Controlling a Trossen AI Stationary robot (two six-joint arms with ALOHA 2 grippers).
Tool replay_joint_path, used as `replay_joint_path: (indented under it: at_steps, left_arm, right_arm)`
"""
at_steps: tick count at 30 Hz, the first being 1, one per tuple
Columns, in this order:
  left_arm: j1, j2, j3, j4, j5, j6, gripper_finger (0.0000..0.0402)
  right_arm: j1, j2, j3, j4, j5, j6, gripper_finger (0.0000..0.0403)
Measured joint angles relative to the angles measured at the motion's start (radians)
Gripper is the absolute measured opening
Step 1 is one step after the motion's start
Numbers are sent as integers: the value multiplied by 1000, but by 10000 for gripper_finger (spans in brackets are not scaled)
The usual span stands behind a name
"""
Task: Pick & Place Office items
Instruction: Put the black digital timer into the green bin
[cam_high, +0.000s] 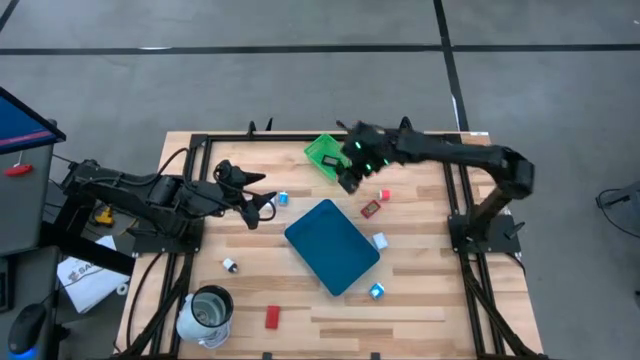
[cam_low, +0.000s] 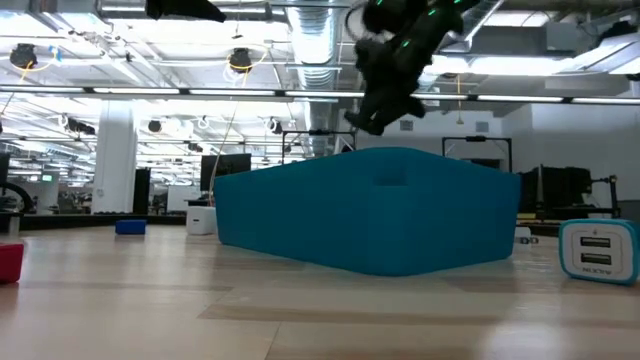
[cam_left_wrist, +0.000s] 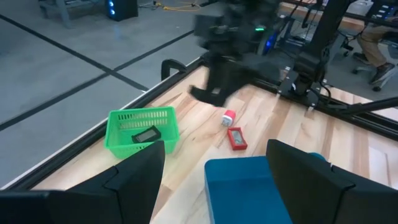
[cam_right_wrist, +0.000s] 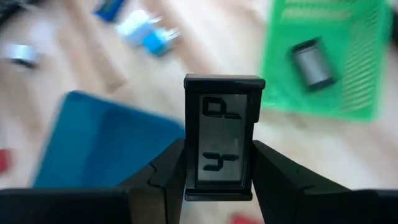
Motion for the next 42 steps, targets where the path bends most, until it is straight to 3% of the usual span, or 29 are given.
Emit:
replay_joint_path:
  at_steps: [9, 17, 30, 42]
  left_arm:
    - [0, 0, 0, 0, -29, -23, 278]
    - [0, 0, 0, 1, -49, -45, 278]
    - [0, 0, 0, 1, -54, -51, 278]
    - [0, 0, 0, 1, -53, -50, 278]
  right_arm:
    - [-187, 350, 399, -197, -59, -173, 143]
    - [-208, 583, 626, -342, -67, -249, 143]
    - [-198, 625, 641, -340, -68, -256, 143]
    - [-199, 625, 641, -347, 34, -265, 143]
